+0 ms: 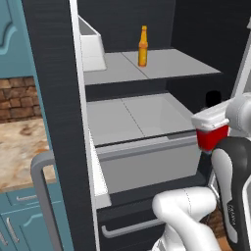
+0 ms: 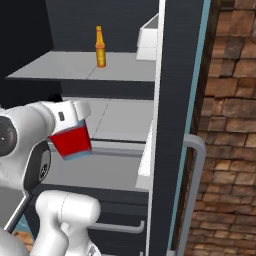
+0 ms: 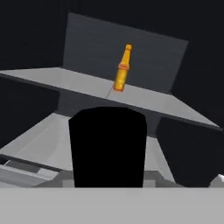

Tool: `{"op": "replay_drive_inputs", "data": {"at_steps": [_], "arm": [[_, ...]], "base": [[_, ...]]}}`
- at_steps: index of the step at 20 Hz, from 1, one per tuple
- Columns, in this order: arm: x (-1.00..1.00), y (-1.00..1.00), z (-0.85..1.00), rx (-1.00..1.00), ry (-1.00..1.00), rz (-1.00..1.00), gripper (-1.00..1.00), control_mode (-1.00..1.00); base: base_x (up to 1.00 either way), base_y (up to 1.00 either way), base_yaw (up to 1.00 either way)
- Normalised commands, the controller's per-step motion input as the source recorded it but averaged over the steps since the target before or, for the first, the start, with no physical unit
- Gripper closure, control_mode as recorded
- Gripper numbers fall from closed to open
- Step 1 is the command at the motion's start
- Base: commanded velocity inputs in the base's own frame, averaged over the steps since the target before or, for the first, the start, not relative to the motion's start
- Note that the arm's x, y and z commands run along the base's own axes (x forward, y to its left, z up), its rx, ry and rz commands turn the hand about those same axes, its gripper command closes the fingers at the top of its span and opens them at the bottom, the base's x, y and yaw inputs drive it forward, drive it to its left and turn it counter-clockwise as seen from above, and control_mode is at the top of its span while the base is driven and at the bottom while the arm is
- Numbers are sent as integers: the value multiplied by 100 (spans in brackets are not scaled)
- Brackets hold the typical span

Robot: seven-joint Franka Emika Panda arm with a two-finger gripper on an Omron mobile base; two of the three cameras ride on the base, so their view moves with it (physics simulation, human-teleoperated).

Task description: Place the beer and liquor on the top shelf of the fridge to keep them out of children's reach, and place the orange on lower shelves for easy access.

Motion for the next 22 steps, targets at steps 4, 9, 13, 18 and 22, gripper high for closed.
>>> {"op": "replay_drive_inputs", "data": {"at_steps": [4, 9, 13, 18, 22], "arm": [[-1, 9, 64, 1, -20, 0, 100, -100], [0, 19, 80, 1, -7, -3, 100, -100], [0, 10, 94, 6, 0, -1, 100, -100], [0, 0, 55, 7, 0, 0, 100, -100], [12, -8, 2, 15, -2, 0, 100, -100]], "base": [[0, 0, 0], [0, 0, 0], [0, 0, 0], [0, 0, 0], [0, 0, 0]]}}
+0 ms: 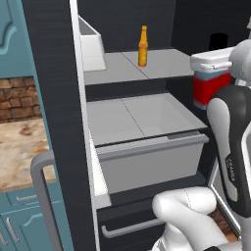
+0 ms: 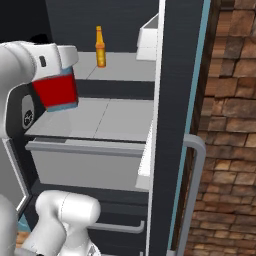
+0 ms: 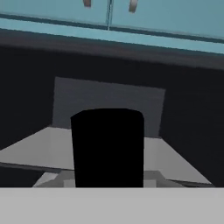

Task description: Place the beer and liquor on the top shelf of the fridge to keep them out of children's reach, and place the orange on lower shelves for easy access.

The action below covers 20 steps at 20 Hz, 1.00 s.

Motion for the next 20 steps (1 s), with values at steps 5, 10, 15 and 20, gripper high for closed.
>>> {"op": "replay_drive_inputs", "data": {"at_steps": [5, 10, 15, 20], "arm": [[17, -21, -3, 23, -21, 0, 100, -100], [28, -20, 0, 17, -16, 0, 100, -100], [42, -13, 0, 2, 0, -1, 100, -100], [51, -11, 0, 0, 0, -1, 100, -100]], "base": [[0, 0, 0], [0, 0, 0], [0, 0, 0], [0, 0, 0]]}}
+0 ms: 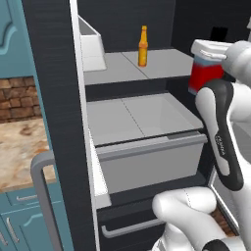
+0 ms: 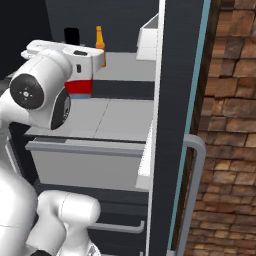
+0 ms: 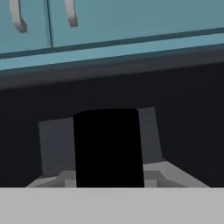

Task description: Place the beer and liquor on the top shelf of the fridge to keep them out of children's reach, and place the orange on lower shelves for easy access.

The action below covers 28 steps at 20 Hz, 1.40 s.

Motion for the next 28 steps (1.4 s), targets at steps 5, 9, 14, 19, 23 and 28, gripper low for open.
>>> {"op": "replay_drive_inputs", "data": {"at_steps": [5, 9, 14, 19, 23, 28], "arm": [[55, -8, 0, 0, 1, -1, 100, -100], [64, -8, 0, 0, 6, -2, 100, -100], [63, -10, 0, -3, 6, -2, 100, -100], [58, -15, 0, -2, 2, -2, 100, -100], [54, -10, 0, 0, 0, 0, 100, -100], [52, -4, -5, 0, 0, 0, 100, -100]], "base": [[0, 0, 0], [0, 0, 0], [0, 0, 0], [0, 0, 0], [0, 0, 0], [0, 0, 0]]}}
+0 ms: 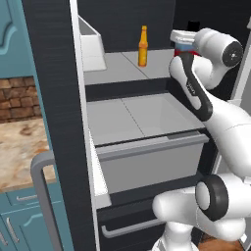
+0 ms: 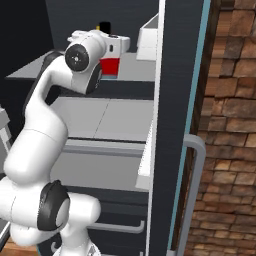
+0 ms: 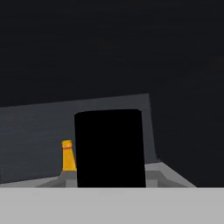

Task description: Place the beer and liquor on the top shelf of the fridge to keep them out of children's reach, and place the orange on lower shelves for easy access.

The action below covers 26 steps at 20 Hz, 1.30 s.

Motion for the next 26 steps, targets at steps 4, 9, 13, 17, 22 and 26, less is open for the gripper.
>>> {"op": "replay_drive_inputs", "data": {"at_steps": [4, 9, 13, 17, 22, 26], "arm": [[47, 0, -14, 0, 0, 0, 100, -100], [35, 0, -28, 0, 0, 0, 100, -100], [37, -8, -28, 0, 0, 0, 100, -100], [40, -11, -9, 0, 0, 0, 100, -100], [40, -14, 0, 0, 0, 0, 100, -100], [36, -19, 5, 0, 0, 0, 100, -100]], "base": [[0, 0, 0], [0, 0, 0], [0, 0, 0], [0, 0, 0], [0, 0, 0], [0, 0, 0]]}}
